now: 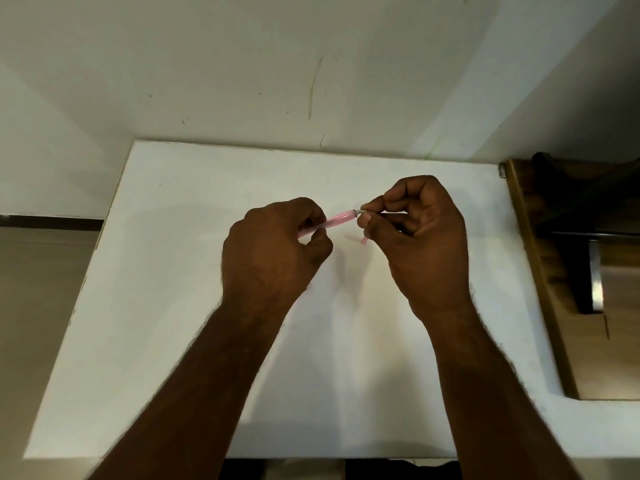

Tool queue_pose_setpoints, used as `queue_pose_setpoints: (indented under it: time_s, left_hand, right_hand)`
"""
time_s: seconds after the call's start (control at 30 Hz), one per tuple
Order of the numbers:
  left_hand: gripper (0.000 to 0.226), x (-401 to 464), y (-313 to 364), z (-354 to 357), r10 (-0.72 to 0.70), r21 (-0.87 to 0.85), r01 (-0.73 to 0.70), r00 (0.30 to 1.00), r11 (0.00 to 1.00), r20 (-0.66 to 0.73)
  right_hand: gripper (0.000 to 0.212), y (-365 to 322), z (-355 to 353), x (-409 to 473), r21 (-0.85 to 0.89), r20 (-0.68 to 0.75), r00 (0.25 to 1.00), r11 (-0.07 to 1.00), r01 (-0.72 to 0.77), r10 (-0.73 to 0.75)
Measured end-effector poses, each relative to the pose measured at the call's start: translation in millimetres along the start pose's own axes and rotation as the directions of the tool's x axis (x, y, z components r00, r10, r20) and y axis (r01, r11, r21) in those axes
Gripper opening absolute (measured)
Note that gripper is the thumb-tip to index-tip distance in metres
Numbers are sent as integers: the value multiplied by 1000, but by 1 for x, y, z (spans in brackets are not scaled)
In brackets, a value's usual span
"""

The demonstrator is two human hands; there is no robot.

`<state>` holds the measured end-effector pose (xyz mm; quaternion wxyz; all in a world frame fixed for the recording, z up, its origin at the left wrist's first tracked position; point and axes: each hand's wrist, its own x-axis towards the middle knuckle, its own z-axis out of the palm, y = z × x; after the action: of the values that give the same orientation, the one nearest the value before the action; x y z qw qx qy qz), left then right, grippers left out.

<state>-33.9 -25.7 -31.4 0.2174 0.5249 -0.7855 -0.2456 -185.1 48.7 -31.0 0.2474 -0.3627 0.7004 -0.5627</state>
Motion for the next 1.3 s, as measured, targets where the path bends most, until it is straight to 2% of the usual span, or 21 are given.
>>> queue_pose_setpoints:
  time_s: [0.1,0.23,0.37,0.47,0.57,0.7,0.8,0.87,0.93,1.03,1.1,1.17,1.23,1.3]
  left_hand:
    - [16,0,0,1,-3,-15,3,1000,1000,22]
    - [17,0,0,2,28,-14,-27,998,1000,49]
    - [15,1,-1,2,60,-36,-58,997,998,47]
    - [16,1,-3,3,84,-26,-82,994,996,65]
    - [18,1,-6,3,100,-10,-100,992,995,74]
    - [18,2,-9,4,104,-6,-104,991,995,86]
    - [14,3,-11,4,92,0,-93,992,996,86]
    - [12,3,-10,4,79,0,-79,993,997,82]
    - [12,3,-10,4,68,-6,-67,994,998,84]
    - [13,3,-9,5,65,-8,-65,994,998,91]
    - [13,3,-9,6,63,-3,-63,993,998,97]
    - [12,3,-10,5,53,-6,-53,993,999,104]
    - [12,2,-10,5,46,-14,-44,993,999,109]
    - [12,3,-10,4,46,-16,-45,993,999,110]
  right_hand:
    - [34,0,-3,1,84,28,998,995,-62,60]
    - [34,0,-5,0,22,29,998,999,-49,48]
    - [35,1,-6,1,29,32,999,999,-39,38]
    - [33,2,-7,-1,-147,42,996,986,79,-74]
    - [29,3,-5,-3,-343,66,975,913,222,-212]
    - [27,5,-3,-4,-406,83,966,877,259,-247]
    - [23,10,-5,-2,-298,33,982,936,186,-185]
    - [20,15,-6,0,-295,-49,990,949,114,-134]
    - [23,22,-6,1,-401,-76,995,916,24,-60]
    - [31,34,2,-1,-589,39,996,807,-42,80]
    - [19,40,10,-3,-676,95,992,737,5,80]
    - [5,41,12,-3,-692,77,995,722,11,59]
    - [4,39,9,-1,-569,8,994,818,-87,111]
    - [13,35,5,2,-317,-44,980,928,-197,193]
